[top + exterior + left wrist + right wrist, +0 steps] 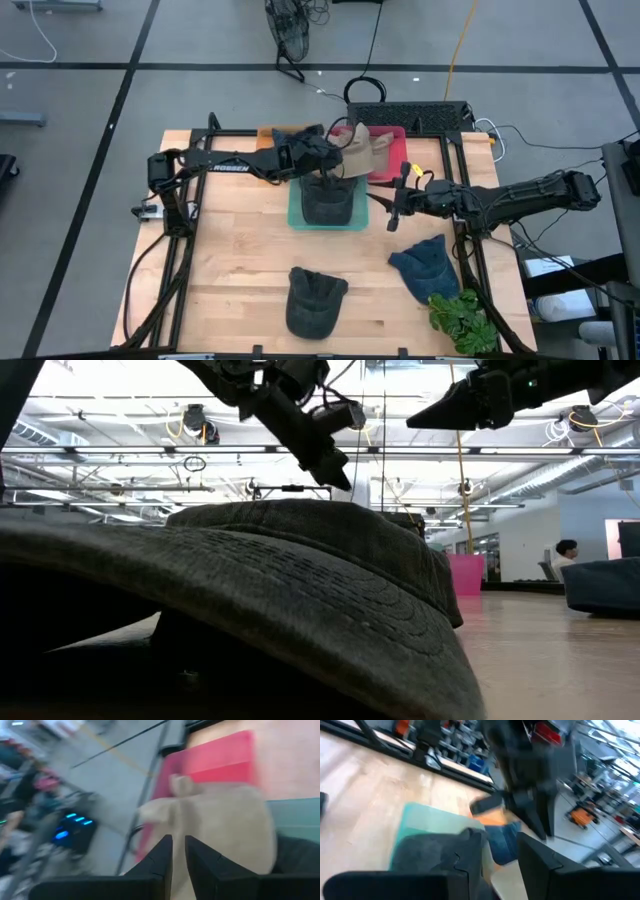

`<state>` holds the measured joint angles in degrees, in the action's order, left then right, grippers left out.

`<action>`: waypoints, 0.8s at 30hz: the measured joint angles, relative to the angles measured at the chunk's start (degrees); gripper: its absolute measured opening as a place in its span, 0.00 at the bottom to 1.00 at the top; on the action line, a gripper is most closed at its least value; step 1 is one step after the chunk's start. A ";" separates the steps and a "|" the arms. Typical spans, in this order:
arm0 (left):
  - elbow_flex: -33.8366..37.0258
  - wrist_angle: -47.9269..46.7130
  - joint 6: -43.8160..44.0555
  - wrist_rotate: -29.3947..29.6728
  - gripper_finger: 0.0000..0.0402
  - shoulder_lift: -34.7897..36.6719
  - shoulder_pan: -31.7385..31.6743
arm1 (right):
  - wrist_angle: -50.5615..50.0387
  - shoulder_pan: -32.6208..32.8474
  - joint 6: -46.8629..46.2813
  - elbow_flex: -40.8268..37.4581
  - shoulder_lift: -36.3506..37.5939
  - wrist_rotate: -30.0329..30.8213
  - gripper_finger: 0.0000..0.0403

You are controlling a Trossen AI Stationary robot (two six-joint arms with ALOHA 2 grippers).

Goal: Pick & Place hat
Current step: Put the brown cap into the pink bin

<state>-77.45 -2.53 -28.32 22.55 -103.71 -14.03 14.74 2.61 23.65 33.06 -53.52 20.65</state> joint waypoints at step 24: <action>30.97 24.16 20.90 -36.23 0.16 29.36 -2.65 | -14.47 -9.96 -31.65 -0.49 -3.63 -7.29 0.25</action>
<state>-46.48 21.63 -7.42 -13.68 -74.34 -16.68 0.27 -7.35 -8.00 32.57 -57.15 13.36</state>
